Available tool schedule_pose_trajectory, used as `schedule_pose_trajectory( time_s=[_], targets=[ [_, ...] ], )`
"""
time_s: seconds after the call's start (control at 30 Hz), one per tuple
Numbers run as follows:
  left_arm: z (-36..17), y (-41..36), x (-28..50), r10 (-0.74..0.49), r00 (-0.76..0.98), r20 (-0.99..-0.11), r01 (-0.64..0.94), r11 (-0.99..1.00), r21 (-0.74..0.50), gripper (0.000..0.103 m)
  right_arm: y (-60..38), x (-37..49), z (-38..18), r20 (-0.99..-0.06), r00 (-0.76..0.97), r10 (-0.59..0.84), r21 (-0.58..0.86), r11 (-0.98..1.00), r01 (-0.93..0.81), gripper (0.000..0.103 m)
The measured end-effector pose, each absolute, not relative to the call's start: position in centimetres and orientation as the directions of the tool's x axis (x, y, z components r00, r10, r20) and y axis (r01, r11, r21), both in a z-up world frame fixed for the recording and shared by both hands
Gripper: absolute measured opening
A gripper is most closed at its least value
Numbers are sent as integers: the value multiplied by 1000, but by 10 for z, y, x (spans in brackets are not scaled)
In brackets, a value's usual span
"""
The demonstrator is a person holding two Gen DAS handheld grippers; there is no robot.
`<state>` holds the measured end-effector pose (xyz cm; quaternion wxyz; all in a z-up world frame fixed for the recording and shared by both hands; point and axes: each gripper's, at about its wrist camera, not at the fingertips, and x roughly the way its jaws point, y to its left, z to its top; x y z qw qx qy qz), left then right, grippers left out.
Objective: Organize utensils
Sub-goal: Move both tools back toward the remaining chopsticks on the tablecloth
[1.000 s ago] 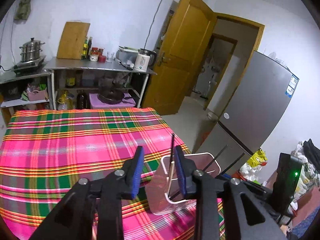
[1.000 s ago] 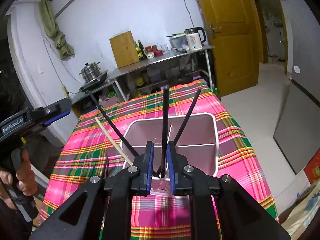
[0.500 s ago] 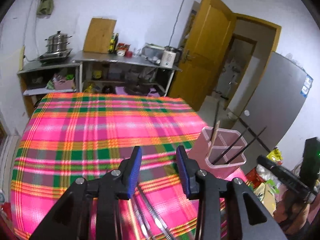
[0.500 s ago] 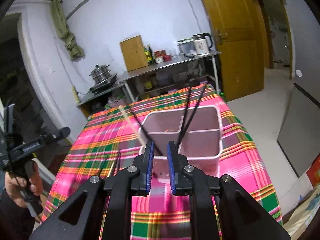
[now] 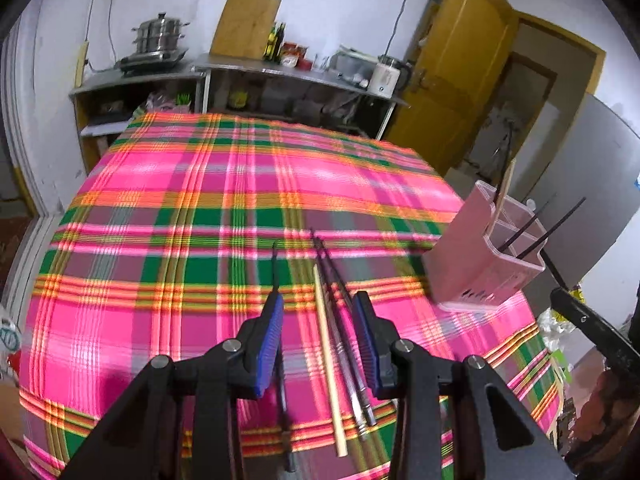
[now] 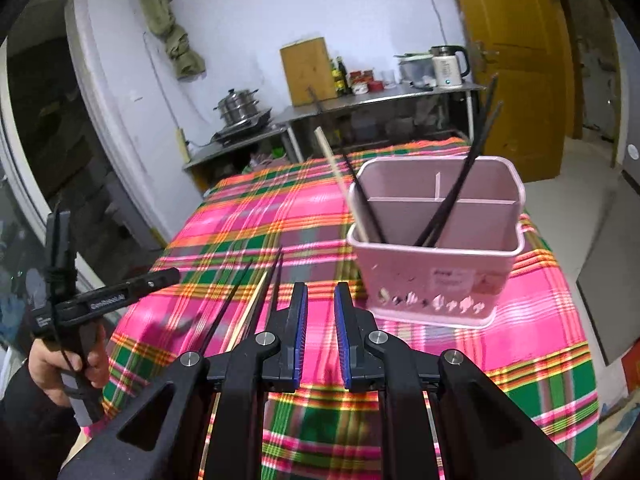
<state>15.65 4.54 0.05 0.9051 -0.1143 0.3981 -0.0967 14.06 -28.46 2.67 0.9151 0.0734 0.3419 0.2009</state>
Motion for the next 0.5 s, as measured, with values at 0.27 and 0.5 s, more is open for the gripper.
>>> schedule_pose_trajectory(
  time_s=[0.27,0.5],
  targets=[
    [-26,46,164,-247,629,-737,66,962,-266,37,-262,145,8,-635,636,437,269,898,-348,14],
    [-49,46,177,-229,595,-770,58,968,-242,37,-244,153,-10,-675,590,444,266,891,-367,14]
  ],
)
